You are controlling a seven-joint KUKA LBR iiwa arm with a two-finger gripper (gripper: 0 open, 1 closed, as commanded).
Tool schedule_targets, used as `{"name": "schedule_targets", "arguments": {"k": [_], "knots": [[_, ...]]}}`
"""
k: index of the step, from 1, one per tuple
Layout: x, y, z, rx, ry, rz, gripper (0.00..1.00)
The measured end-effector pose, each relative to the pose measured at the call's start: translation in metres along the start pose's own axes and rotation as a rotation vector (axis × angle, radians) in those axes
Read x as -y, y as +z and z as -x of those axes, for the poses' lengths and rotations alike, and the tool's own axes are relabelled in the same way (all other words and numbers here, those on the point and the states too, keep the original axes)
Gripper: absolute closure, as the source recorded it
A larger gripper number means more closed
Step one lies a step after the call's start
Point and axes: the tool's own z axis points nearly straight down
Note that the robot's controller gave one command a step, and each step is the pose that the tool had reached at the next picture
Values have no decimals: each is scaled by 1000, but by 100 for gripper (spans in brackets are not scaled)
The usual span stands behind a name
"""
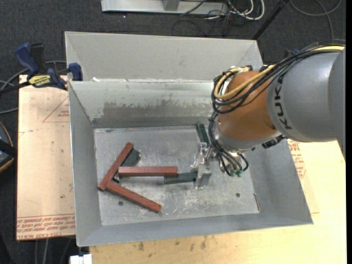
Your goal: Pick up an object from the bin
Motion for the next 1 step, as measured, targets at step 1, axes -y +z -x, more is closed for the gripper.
{"name": "schedule_targets", "arguments": {"k": [1], "knots": [[-20,-115,7,-1,-35,0,100]]}}
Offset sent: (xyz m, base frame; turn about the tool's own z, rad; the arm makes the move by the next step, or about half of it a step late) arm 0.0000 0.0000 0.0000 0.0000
